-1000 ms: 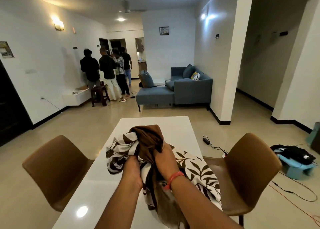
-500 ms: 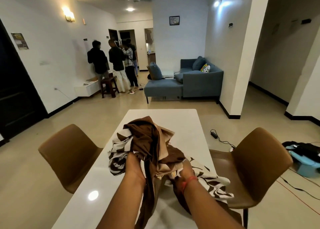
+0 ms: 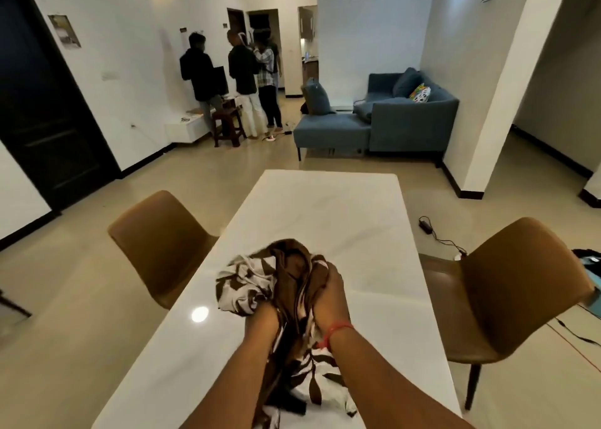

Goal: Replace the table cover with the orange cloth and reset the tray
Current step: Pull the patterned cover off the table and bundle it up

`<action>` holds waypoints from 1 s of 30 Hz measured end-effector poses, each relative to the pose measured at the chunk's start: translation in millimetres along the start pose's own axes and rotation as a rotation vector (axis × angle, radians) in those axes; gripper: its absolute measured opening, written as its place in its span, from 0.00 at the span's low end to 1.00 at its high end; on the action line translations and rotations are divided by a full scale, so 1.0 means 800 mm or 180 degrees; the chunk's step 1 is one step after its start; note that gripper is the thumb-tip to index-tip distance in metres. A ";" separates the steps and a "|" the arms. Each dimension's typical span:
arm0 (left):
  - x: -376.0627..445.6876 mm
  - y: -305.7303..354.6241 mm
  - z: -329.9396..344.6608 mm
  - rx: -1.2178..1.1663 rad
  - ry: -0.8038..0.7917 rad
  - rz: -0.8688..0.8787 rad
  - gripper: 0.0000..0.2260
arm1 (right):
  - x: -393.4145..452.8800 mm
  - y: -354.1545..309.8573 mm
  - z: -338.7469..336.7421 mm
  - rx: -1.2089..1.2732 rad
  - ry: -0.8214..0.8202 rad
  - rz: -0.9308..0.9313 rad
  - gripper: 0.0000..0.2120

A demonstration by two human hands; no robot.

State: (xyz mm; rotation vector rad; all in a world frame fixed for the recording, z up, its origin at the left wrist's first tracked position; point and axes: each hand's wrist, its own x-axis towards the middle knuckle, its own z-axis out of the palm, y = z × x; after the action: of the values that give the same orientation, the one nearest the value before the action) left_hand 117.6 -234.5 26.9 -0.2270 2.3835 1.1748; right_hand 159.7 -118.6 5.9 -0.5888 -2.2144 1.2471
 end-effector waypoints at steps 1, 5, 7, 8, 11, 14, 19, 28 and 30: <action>0.006 -0.018 0.000 0.0410 -0.0165 -0.0093 0.19 | -0.007 0.004 -0.001 -0.0261 -0.0194 -0.0203 0.16; 0.070 -0.136 0.022 0.1704 -0.0599 -0.0054 0.27 | -0.054 0.041 0.010 -0.1743 -0.1991 -0.0417 0.44; 0.069 -0.156 0.027 0.1741 -0.0712 -0.0060 0.31 | -0.075 0.059 0.023 -0.2265 -0.2767 -0.0523 0.43; 0.066 -0.158 0.028 0.1710 -0.0816 -0.0001 0.31 | -0.085 0.070 0.032 -0.2448 -0.2901 -0.0459 0.42; 0.054 -0.150 0.018 0.1642 -0.0916 0.0348 0.32 | -0.094 0.092 0.044 -0.2548 -0.2831 0.0062 0.41; 0.063 -0.174 0.006 0.1714 -0.0944 -0.0024 0.39 | -0.083 0.107 0.051 -0.2760 -0.2966 0.0392 0.41; 0.078 -0.201 0.011 0.0785 -0.1155 -0.0372 0.45 | -0.061 0.128 0.072 -0.2783 -0.3051 0.0648 0.40; 0.098 -0.163 0.078 -0.0718 -0.0943 -0.1057 0.53 | -0.042 0.115 0.082 -0.3135 -0.3807 0.0582 0.39; 0.106 -0.159 0.094 -0.0309 -0.0603 -0.1093 0.52 | -0.027 0.118 0.073 -0.3010 -0.4100 0.0348 0.38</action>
State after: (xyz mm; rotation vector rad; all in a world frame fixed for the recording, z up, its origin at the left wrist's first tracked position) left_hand 112.9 -249.3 -142.8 -0.5110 2.0270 1.0951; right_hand 150.3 -123.5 -106.7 -0.1609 -3.9409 0.4892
